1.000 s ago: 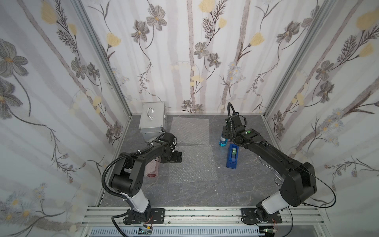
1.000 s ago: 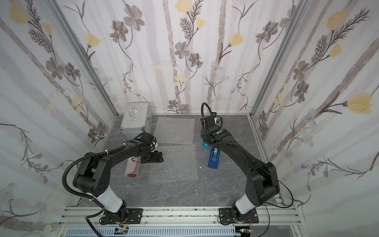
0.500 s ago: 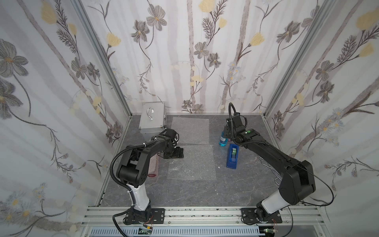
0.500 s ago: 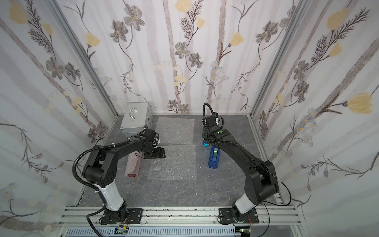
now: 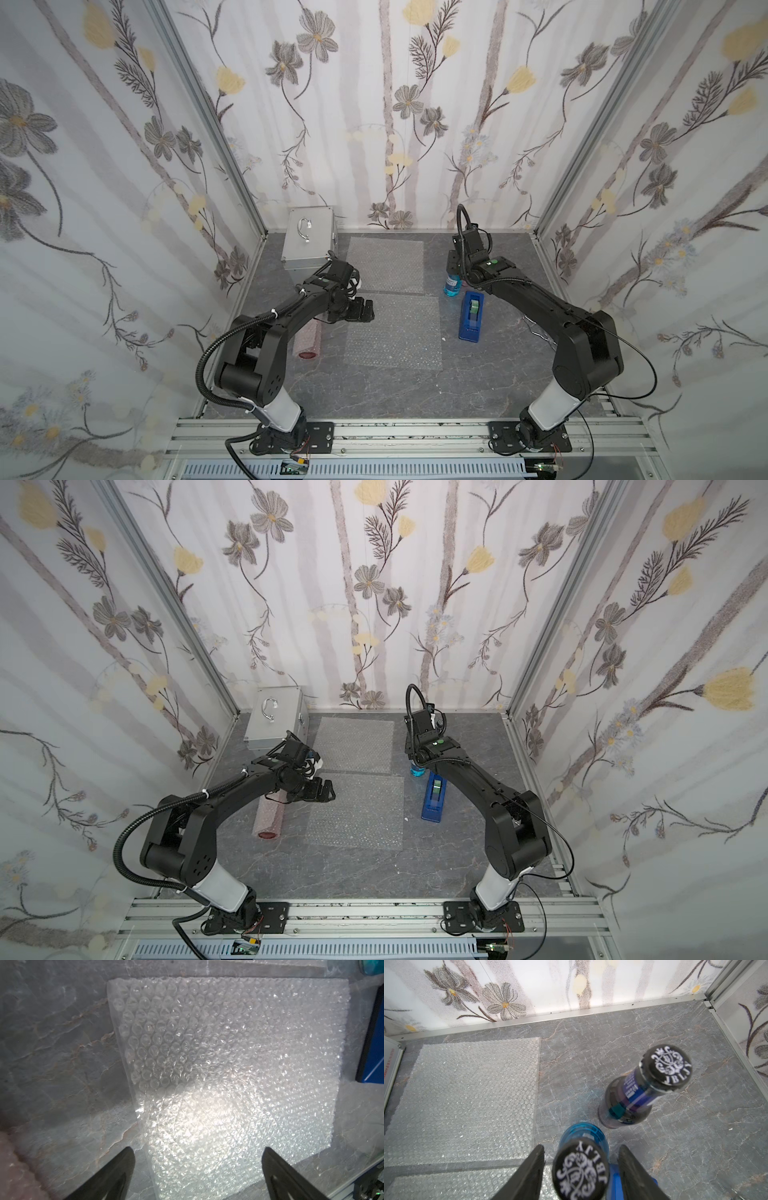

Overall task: Wrap wine bottles in bubble wrap
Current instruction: Pick up the wine bottle from the center of the board.

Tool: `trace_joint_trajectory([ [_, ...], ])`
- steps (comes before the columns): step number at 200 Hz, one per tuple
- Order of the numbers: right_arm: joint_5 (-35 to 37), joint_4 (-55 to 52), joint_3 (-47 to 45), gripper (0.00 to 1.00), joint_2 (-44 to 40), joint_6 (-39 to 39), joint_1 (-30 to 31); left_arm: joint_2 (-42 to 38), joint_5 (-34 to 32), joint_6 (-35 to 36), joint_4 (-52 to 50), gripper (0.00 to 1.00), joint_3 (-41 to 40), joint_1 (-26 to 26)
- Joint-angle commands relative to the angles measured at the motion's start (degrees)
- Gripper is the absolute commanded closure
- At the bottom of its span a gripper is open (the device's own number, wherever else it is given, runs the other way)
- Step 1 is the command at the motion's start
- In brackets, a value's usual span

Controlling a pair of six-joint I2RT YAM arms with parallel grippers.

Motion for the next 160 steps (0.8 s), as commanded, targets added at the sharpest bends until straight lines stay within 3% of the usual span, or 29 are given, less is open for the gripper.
trace_joint_trajectory([
  [1, 0.7, 3.6, 0.7, 0.42, 1.5, -0.7, -0.3, -2.3, -0.6, 2.5, 0.7, 0.01, -1.0, 0.1],
  [104, 0.5, 8.4, 2.0, 0.63, 6.3, -2.0, -0.9, -9.0, 0.5, 8.5, 2.9, 0.00, -4.3, 1.3],
  [127, 0.7, 9.4, 1.8, 0.72, 6.8, -2.2, -1.1, -11.3, 1.3, 11.1, 3.7, 0.00, -5.8, 1.7],
  [160, 1.2, 10.0, 1.8, 0.95, 6.5, -3.0, -1.2, -13.9, 1.9, 13.3, 4.1, 0.00, -7.5, 2.9],
])
